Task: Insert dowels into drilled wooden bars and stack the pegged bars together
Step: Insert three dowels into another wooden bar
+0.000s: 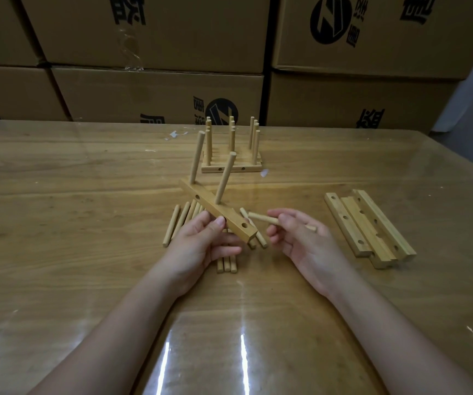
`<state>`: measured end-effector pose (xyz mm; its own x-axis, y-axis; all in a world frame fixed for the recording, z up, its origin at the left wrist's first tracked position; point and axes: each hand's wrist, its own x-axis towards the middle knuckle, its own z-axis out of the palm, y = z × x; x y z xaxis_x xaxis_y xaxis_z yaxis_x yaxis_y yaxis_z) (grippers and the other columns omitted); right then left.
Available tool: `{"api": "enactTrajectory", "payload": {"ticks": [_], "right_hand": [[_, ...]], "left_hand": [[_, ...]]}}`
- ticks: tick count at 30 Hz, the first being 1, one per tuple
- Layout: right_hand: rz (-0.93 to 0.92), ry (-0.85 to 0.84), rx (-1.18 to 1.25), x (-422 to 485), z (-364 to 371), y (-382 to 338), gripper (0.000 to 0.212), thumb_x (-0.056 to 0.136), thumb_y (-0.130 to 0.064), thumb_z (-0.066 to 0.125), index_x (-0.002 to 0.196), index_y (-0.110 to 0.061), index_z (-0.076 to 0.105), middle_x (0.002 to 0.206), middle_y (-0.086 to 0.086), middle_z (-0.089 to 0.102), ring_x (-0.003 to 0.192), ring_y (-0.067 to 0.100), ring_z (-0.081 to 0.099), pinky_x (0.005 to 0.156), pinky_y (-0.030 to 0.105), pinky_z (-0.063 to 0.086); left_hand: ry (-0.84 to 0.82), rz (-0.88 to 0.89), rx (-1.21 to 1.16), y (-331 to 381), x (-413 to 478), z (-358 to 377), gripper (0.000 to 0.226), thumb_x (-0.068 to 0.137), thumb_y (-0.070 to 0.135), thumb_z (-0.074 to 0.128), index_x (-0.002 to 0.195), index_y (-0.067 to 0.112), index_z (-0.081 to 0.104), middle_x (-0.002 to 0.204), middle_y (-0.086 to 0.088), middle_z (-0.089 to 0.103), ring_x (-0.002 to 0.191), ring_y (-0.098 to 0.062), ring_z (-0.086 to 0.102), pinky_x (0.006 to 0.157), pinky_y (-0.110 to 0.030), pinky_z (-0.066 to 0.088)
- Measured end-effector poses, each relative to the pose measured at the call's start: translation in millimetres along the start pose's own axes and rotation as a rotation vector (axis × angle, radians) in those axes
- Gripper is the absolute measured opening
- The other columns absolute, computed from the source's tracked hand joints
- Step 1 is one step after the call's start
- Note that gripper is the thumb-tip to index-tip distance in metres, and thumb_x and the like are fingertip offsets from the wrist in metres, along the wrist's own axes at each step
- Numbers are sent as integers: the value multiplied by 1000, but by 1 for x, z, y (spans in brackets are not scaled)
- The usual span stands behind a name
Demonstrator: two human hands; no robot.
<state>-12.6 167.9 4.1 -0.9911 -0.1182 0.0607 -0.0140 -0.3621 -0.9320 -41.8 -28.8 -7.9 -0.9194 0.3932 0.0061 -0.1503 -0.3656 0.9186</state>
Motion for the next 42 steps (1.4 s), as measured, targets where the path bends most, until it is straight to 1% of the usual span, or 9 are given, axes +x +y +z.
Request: {"api": "enactTrajectory", "payload": {"ticks": [5,9,16,20,27,34,38,40,42], "right_hand": [[-14,28,-190,-1,3,1,16,75,-20,67,90,-19,73,84,8,71,78,16,66,72,23,53],[-93,85,-445,-2,3,2,15,83,-15,66,87,-28,73,78,-6,69,73,3,63,67,13,48],[-231,83,-705,-1,5,6,24,85,-14,64,91,-38,67,91,-22,66,90,-5,59,75,7,44],[-285,71,-788,0,4,7,27,87,-13,61,100,-36,66,91,-15,61,93,-2,56,80,8,41],[-326,99,-870,-1,4,6,28,87,-15,60,95,-42,65,91,-12,57,99,11,50,86,23,39],[-361,133,-989,-1,4,8,29,88,-17,59,98,-44,61,88,-9,51,94,6,44,80,6,30],[-376,147,-1037,0,4,7,27,88,-17,59,99,-42,63,86,-8,50,92,6,42,79,4,29],[-417,152,-1091,0,4,6,26,88,-16,60,102,-37,66,85,-7,50,90,7,42,80,8,30],[-484,159,-1170,-2,5,5,25,88,-14,60,103,-30,69,83,-4,50,87,10,43,80,18,35]], "left_hand": [[-5,9,3,1,1,0,24,93,16,45,110,3,54,87,-5,73,73,-13,69,62,-23,58],[-3,17,-3,1,0,0,23,96,14,41,112,6,56,89,-4,73,72,-14,70,62,-24,58],[-6,20,-22,2,-1,1,23,99,12,37,114,7,54,90,-5,74,70,-15,72,62,-25,59],[-24,-4,-25,3,0,0,24,98,14,41,116,6,54,93,-7,74,77,-17,72,64,-23,58],[-22,-16,-46,2,1,0,31,88,19,50,116,7,55,99,-9,73,78,-17,72,63,-21,57],[-31,-39,-48,2,1,0,28,95,13,44,119,6,54,104,-12,72,83,-19,72,68,-23,58],[-53,-45,-58,3,0,-1,39,83,10,55,121,5,54,112,-18,68,93,-24,70,70,-24,58],[-47,-38,-53,1,-1,-2,42,79,6,57,121,6,54,110,-15,69,92,-23,71,69,-23,57],[-33,-33,-50,0,1,-3,43,78,4,59,121,6,53,109,-14,69,92,-22,70,69,-24,57]]}}
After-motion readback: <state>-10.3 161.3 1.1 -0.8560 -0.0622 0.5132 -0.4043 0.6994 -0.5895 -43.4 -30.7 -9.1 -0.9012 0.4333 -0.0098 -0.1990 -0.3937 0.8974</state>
